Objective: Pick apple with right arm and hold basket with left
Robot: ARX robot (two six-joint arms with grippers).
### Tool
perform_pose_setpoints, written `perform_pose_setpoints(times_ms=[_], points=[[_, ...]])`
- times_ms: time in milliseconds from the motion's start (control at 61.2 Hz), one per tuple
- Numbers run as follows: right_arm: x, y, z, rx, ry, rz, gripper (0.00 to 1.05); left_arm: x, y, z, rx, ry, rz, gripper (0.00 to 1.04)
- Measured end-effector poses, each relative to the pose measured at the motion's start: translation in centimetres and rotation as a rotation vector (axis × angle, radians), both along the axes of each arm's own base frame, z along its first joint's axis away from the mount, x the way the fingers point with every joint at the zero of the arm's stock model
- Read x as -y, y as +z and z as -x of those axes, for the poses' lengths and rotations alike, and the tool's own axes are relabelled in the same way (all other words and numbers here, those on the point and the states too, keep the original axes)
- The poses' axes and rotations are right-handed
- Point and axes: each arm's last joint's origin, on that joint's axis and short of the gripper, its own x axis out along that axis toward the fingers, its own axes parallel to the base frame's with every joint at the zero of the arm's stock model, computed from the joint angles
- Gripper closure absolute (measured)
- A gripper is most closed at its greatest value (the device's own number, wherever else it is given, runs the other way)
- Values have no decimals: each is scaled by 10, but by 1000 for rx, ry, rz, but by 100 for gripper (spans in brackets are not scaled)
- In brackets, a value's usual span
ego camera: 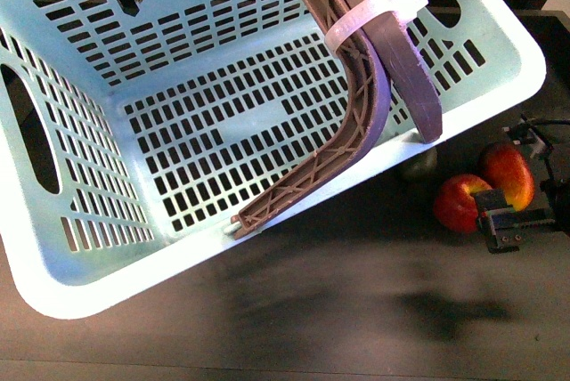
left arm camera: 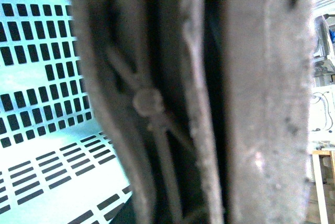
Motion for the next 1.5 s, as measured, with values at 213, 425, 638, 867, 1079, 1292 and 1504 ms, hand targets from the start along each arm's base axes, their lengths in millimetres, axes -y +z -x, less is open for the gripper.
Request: perform_pose_setpoints(times_ms=[213,425,638,867,1079,1292,1504], points=[[-2,-9,-17,-25,-3,-15,9,0,0,0,0,0,0,91],[-3,-17,-33,-49,5,-24,9,0,0,0,0,0,0,91],[-5,-23,-46,-61,9,-25,9,0,0,0,0,0,0,91],[-6,-32,-58,-75,14,-35,9,0,0,0,0,0,0,91],[-6,-39,-71,-85,13,-39,9,0,0,0,0,0,0,91],[-6,-46,-80,-89,3,-39,9,0,0,0,0,0,0,91],[-6,-53,-83,-97,-21,-36,9,0,0,0,0,0,0,91]])
